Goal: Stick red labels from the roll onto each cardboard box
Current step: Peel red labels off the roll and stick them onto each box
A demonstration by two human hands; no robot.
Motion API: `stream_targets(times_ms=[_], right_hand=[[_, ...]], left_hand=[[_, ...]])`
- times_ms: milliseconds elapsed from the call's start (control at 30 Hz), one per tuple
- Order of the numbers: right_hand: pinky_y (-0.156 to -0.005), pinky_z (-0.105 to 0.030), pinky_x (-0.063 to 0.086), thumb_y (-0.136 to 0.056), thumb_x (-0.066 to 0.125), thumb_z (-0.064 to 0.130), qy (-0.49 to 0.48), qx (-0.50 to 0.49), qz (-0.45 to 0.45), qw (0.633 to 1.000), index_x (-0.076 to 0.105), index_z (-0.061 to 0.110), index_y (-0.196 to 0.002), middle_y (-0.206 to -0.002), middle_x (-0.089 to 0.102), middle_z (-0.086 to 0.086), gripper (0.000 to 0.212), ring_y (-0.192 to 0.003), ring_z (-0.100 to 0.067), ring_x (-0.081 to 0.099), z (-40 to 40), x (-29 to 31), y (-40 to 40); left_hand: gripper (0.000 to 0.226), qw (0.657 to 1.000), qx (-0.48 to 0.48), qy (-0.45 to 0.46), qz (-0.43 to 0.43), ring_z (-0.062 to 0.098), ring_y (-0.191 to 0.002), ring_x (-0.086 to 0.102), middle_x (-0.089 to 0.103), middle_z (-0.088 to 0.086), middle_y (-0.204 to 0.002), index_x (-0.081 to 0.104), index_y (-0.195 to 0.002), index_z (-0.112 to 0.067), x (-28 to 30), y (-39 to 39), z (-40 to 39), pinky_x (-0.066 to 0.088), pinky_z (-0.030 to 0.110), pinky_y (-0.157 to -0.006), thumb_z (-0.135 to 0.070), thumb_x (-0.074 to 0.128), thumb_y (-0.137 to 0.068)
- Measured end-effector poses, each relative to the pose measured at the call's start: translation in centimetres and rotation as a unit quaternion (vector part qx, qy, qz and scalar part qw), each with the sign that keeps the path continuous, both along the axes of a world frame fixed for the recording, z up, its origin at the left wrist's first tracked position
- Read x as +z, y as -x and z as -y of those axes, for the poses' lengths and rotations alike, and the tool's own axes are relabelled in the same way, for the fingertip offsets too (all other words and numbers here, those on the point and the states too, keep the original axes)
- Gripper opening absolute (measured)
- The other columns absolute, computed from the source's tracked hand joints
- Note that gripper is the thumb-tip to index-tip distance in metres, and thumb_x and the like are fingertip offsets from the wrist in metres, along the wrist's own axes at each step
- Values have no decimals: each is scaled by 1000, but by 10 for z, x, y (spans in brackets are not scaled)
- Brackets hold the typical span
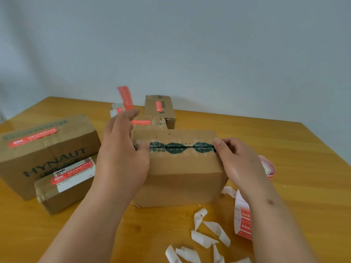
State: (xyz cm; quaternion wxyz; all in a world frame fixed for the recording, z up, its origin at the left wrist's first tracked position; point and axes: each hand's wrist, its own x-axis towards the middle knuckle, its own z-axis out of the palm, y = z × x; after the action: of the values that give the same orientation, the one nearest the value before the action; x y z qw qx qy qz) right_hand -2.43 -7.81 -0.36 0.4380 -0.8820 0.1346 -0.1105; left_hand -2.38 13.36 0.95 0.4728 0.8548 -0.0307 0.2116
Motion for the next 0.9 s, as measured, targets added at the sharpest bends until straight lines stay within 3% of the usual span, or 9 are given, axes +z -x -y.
stream_targets(times_ms=[100,233,300,367,433,500,600,700,900], right_hand=[[-75,-20,39,-95,47,47,15,-27,64,997,55,30,-125,-115,56,18,35,-102,-4,50,-1,7,8],[-70,-16,42,-89,54,50,-100,-15,154,983,63,36,-98,-92,65,23,19,-90,8,58,-6,25,23],[-70,-15,45,-78,53,66,-165,38,163,972,67,34,-90,-86,69,20,37,-84,8,61,-12,34,30],[-79,-23,45,-70,51,77,-169,86,151,970,71,31,-87,-84,70,17,53,-85,3,62,-18,38,33],[-85,-30,46,-68,57,79,-189,128,133,965,72,29,-86,-80,69,11,55,-84,-4,63,-22,40,34],[-82,-32,47,-64,70,70,-208,155,122,958,73,32,-83,-79,70,4,43,-83,-8,63,-24,42,36],[-67,-26,46,-64,74,48,-151,165,117,968,74,35,-83,-78,68,-5,23,-71,-12,56,-25,41,38],[-59,-15,44,-77,73,32,-105,166,117,974,74,33,-82,-76,69,5,5,-71,-11,58,-22,42,40],[-62,-14,48,-89,64,24,-13,150,130,980,67,45,-83,-79,68,18,22,-79,-3,61,-30,42,39]], left_hand=[[41,995,-43,86,5,-14,-84,56,64,-25,-103,45,-123,-44,12,10,4,36,12,-59,-29,65,-89],[45,970,-155,186,-21,2,-85,66,72,-12,-88,46,-123,-38,23,20,7,41,20,-73,-35,61,-81],[49,967,-191,168,-31,4,-84,66,71,-9,-85,46,-123,-39,22,21,8,43,15,-70,-36,60,-76],[48,966,-211,140,-42,5,-84,65,70,-10,-85,48,-120,-43,20,23,9,44,13,-64,-38,61,-74],[44,969,-218,104,-50,6,-87,65,70,-13,-86,51,-116,-45,20,25,8,44,18,-68,-42,60,-73],[35,973,-213,76,-51,6,-87,65,69,-15,-87,56,-111,-43,19,26,8,44,20,-68,-42,62,-76],[23,977,-201,51,-54,7,-81,64,68,-17,-86,62,-102,-42,19,24,7,45,16,-61,-32,67,-81],[15,981,-182,24,-57,3,-79,64,69,-21,-83,65,-94,-38,20,23,6,47,11,-62,-31,70,-81],[6,987,-138,-26,-83,-11,-60,57,68,-26,-68,68,-80,-31,26,14,3,39,3,-53,-30,73,-83]])
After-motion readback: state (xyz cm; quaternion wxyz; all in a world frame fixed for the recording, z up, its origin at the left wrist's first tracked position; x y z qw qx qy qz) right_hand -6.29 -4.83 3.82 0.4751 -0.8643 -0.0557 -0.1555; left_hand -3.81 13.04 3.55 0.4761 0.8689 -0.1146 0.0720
